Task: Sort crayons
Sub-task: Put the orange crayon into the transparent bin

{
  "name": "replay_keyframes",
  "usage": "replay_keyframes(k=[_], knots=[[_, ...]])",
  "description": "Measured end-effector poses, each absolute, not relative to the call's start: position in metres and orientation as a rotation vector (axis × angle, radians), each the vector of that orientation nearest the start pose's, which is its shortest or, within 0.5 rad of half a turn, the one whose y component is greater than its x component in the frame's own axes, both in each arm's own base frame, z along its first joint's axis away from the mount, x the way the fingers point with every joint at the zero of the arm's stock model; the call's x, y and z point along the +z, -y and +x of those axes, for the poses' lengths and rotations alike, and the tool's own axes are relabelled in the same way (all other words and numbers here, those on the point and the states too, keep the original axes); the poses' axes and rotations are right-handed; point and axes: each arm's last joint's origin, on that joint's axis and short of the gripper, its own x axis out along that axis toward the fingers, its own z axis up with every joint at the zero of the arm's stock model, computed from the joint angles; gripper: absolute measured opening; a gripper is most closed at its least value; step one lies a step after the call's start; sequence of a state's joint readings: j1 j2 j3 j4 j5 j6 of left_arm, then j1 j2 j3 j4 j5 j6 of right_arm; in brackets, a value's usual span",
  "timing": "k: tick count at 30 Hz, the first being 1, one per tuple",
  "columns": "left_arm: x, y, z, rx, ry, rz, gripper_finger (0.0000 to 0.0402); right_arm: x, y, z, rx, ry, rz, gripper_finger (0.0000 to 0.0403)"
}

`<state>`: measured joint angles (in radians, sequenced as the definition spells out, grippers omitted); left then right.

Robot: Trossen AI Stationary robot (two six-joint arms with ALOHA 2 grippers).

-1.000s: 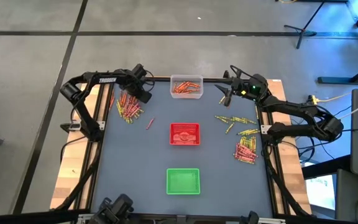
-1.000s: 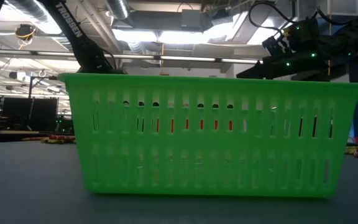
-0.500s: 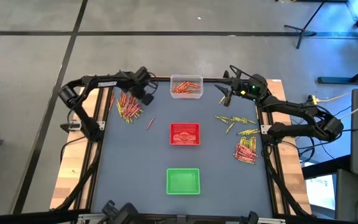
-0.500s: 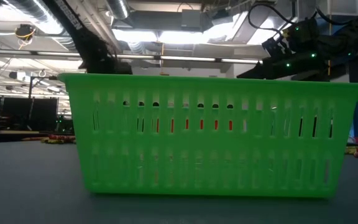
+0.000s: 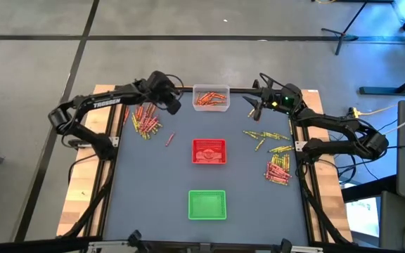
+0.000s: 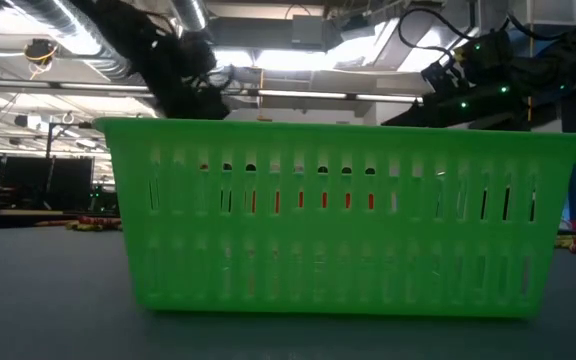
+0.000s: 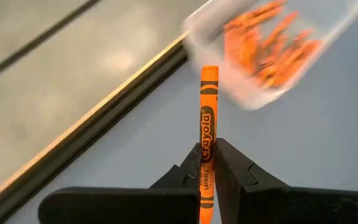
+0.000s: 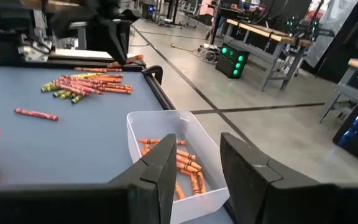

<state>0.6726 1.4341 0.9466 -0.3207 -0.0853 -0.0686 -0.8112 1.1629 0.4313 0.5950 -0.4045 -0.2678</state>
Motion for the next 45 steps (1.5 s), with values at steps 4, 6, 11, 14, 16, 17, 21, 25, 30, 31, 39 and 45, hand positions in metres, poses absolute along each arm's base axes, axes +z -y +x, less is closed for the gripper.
replay_keyframes(k=[4,6,11,14,16,17,21,25,30,31,39,45], knots=[[0.241,-0.175,0.246,0.685,-0.673,-0.245,0.0008,0.216,0.16,0.168,-0.391,-0.144,-0.198,0.0124],[0.244,-0.171,0.255,0.654,-0.628,-0.2,0.0008,0.218,0.16,0.168,-0.393,-0.129,-0.208,0.0124],[0.255,-0.17,0.266,0.613,-0.489,-0.135,0.0008,0.217,0.16,0.168,-0.394,-0.141,-0.201,0.0124],[0.258,-0.169,0.274,0.598,-0.418,-0.093,0.0008,0.217,0.16,0.168,-0.396,-0.138,-0.204,0.0124],[0.259,-0.169,0.279,0.577,-0.376,-0.085,0.0008,0.219,0.161,0.168,-0.405,-0.123,-0.215,0.0124],[0.257,-0.17,0.282,0.563,-0.366,-0.084,0.0008,0.22,0.161,0.168,-0.408,-0.113,-0.223,0.0124],[0.244,-0.179,0.29,0.538,-0.39,-0.066,0.0008,0.223,0.161,0.168,-0.414,-0.089,-0.239,0.0124],[0.235,-0.197,0.302,0.538,-0.43,-0.063,0.0008,0.224,0.161,0.168,-0.417,-0.081,-0.246,0.0124],[0.227,-0.227,0.32,0.505,-0.484,-0.074,0.0008,0.225,0.161,0.168,-0.418,-0.074,-0.251,0.0124],[0.224,-0.233,0.323,0.501,-0.5,-0.085,0.0008,0.225,0.161,0.168,-0.418,-0.074,-0.253,0.0124],[0.206,-0.262,0.342,0.467,-0.518,-0.14,0.0008,0.224,0.161,0.168,-0.416,-0.08,-0.254,0.0124],[0.191,-0.268,0.345,0.482,-0.554,-0.154,0.0016,0.224,0.161,0.168,-0.416,-0.08,-0.254,0.0124]])
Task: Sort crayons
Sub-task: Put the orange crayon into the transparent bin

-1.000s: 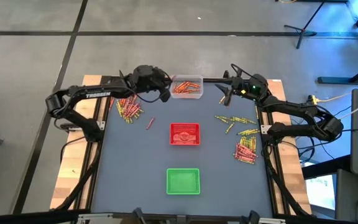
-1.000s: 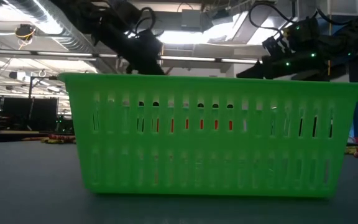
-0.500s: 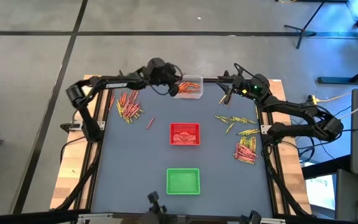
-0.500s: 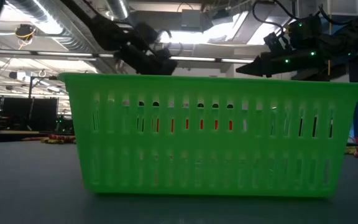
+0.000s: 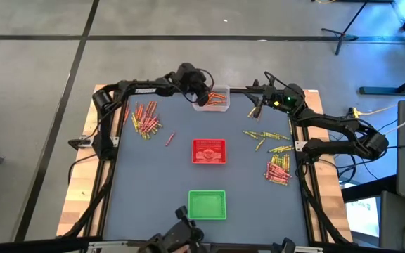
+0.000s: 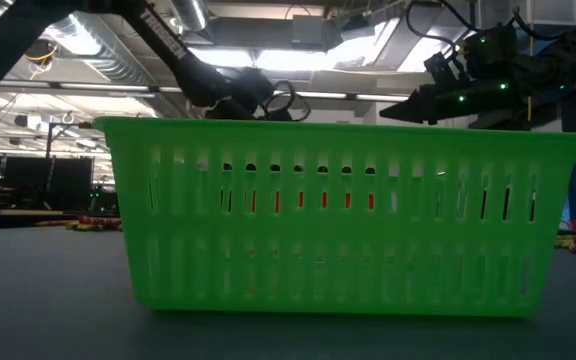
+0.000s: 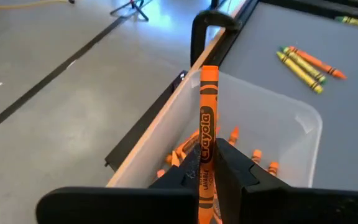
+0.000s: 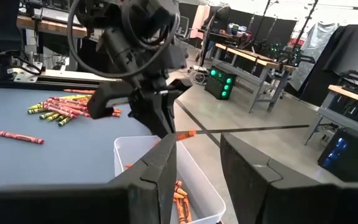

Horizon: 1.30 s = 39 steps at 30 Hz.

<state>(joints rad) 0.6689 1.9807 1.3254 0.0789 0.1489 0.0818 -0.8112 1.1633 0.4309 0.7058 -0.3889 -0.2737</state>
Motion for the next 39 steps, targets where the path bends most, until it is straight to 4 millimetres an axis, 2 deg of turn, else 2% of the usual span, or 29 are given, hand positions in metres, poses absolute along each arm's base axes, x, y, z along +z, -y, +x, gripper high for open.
replay_keyframes(k=[6,10,14,22,27,31,34,39], knots=[[0.186,-0.267,0.344,0.503,-0.6,-0.163,0.006,0.224,0.161,0.168,-0.416,-0.08,-0.255,0.0124],[0.191,-0.265,0.34,0.489,-0.614,-0.18,0.0098,0.224,0.161,0.168,-0.416,-0.08,-0.255,0.0124],[0.212,-0.257,0.33,0.497,-0.645,-0.172,0.0118,0.224,0.161,0.168,-0.416,-0.08,-0.255,0.0124],[0.267,-0.237,0.297,0.642,-0.718,-0.115,0.0121,0.224,0.161,0.168,-0.416,-0.08,-0.261,0.0124],[0.281,-0.235,0.269,0.718,-0.799,-0.172,0.0121,0.22,0.161,0.167,-0.419,-0.119,-0.262,0.0124],[0.272,-0.237,0.24,0.794,-0.845,-0.266,0.0121,0.222,0.162,0.167,-0.451,-0.113,-0.274,0.0124],[0.25,-0.238,0.218,0.855,-0.903,-0.369,0.0121,0.224,0.162,0.167,-0.454,-0.096,-0.285,0.0124],[0.219,-0.237,0.195,0.908,-1.015,-0.462,0.0121,0.222,0.162,0.167,-0.452,-0.112,-0.28,0.0124]])
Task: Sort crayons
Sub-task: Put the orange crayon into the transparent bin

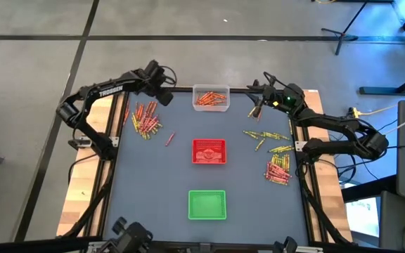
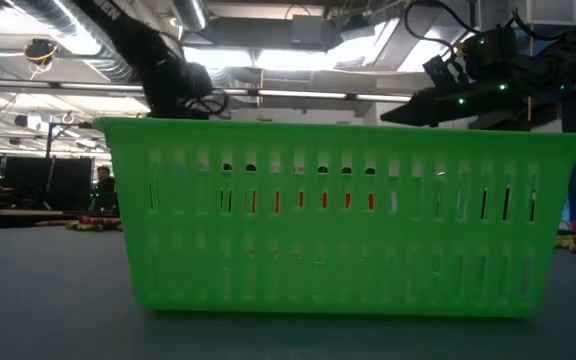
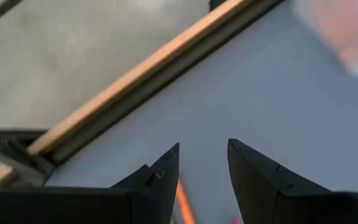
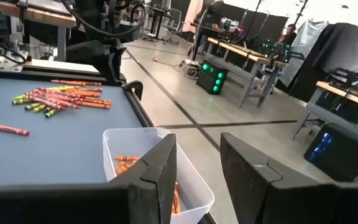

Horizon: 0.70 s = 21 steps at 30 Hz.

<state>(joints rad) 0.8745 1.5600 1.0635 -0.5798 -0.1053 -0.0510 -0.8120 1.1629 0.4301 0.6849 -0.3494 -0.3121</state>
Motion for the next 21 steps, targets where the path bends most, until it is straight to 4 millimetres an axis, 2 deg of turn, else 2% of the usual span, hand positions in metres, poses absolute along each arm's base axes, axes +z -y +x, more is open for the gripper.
replay_keyframes(k=[7,12,21], knots=[[0.206,-0.233,0.186,0.979,-1.017,-0.603,0.0121,0.222,0.162,0.167,-0.458,-0.119,-0.284,0.0124],[0.201,-0.231,0.187,0.945,-1.01,-0.699,0.0121,0.221,0.162,0.167,-0.459,-0.114,-0.261,0.0124],[0.176,-0.234,0.189,0.945,-1.137,-0.765,0.0121,0.22,0.162,0.167,-0.456,-0.128,-0.248,0.0124]])
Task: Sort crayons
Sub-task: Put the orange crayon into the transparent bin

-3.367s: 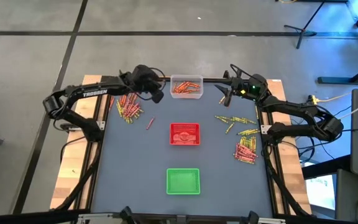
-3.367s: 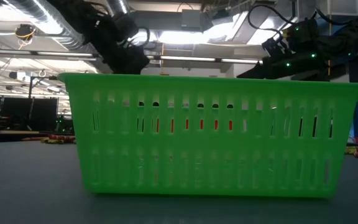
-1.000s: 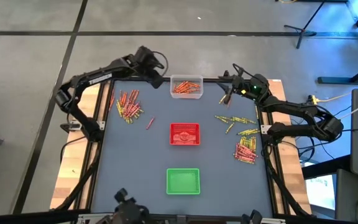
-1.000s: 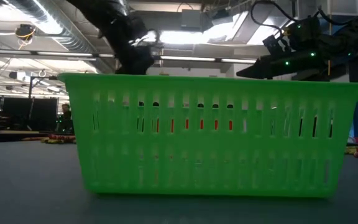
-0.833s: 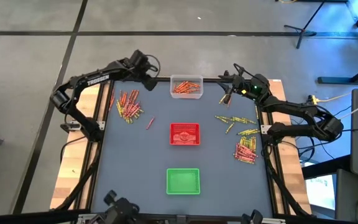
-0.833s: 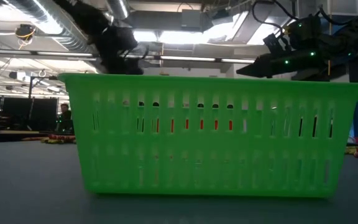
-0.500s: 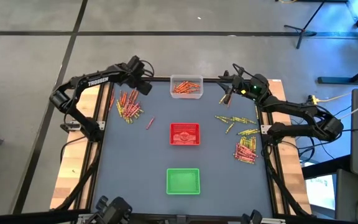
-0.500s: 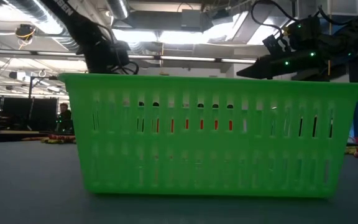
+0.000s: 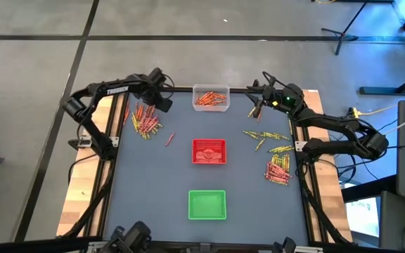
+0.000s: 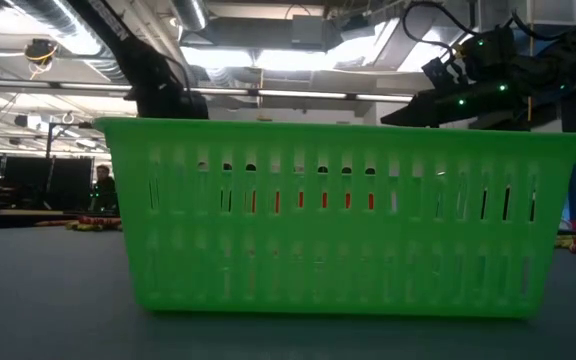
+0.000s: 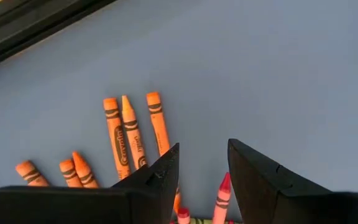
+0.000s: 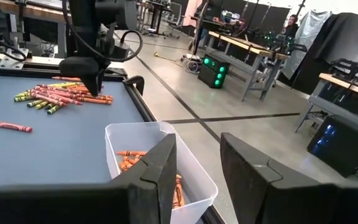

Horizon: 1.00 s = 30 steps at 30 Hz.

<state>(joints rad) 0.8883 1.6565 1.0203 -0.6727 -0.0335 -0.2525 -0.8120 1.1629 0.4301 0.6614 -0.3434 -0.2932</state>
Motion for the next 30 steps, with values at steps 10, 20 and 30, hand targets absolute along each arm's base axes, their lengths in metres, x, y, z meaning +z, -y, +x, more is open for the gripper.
replay_keyframes(k=[10,20,30], knots=[[0.155,-0.244,0.184,0.948,-1.202,-0.795,0.0121,0.22,0.162,0.167,-0.456,-0.125,-0.251,0.0124],[0.135,-0.25,0.183,0.915,-1.267,-0.822,0.0117,0.22,0.162,0.167,-0.456,-0.125,-0.251,0.0124],[0.134,-0.251,0.183,0.887,-1.277,-0.794,0.0031,0.22,0.162,0.167,-0.455,-0.125,-0.251,0.0124]])
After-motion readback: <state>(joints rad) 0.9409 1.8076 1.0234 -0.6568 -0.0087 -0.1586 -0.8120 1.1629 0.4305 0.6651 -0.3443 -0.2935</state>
